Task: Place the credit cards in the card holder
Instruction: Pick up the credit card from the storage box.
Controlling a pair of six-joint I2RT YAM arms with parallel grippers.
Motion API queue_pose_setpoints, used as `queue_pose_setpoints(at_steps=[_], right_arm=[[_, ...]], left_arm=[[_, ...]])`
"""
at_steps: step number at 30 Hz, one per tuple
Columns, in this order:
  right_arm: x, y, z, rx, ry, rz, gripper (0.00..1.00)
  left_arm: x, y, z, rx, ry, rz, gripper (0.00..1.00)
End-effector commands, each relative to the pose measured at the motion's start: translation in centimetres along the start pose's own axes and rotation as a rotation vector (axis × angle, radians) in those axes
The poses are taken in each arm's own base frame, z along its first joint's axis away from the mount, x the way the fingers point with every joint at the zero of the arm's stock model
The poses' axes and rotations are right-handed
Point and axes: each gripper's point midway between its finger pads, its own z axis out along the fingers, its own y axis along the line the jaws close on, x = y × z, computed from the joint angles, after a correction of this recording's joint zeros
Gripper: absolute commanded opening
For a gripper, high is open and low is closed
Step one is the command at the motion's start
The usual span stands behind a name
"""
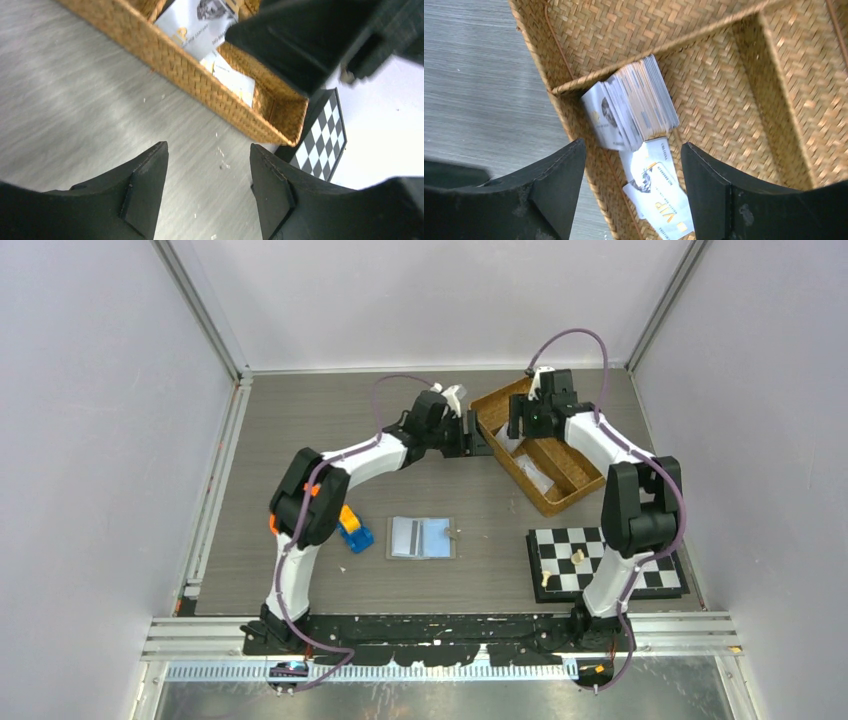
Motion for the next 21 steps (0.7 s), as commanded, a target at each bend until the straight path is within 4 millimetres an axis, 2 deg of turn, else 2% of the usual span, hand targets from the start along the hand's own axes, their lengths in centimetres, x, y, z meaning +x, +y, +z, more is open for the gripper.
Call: queue_pose_setpoints(at_steps=[1,4,5,7,10,17,21], right_arm=[[-2.1,-0.4,0.0,-0.015,0.018,-0.174,0.76],[-2.2,-0.4,1.0,-0.057,0.075,-0.211,0.77],[-1.7,-0.4,1.6,-0.072,0.109,-0.216,0.77],[-1.7,0.2,1.9,-0.125,0.141,-0.232,0.78],[-0.7,0.4,2.6,-0.169,0.208,-0.247,0.78],[-1.1,-2.3,3.5,-0.069,0.239,-0.242,0.77],[-2.3,-3.1,2.5,-0.029,0.206,-0.232,0.77]], left_arm=[[-2.9,-1.6,-5.1,-0.011,-0.101,0.041,0.63],[-2.9,-0.9,-7.2,-0.031,-0.119,0.017,0.64],[-2.8,-0.6,-7.7,-0.034,-0.12,0.006,0.64],[-2.4,0.1,-8.4,-0.046,-0.115,-0.006,0.64],[-2.2,0.6,-9.3,-0.054,-0.121,-0.01,0.64],[-2.2,0.8,-10.6,-0.06,-0.126,-0.014,0.64],[-2.4,0.9,-11.2,-0.065,-0.134,-0.013,0.64]])
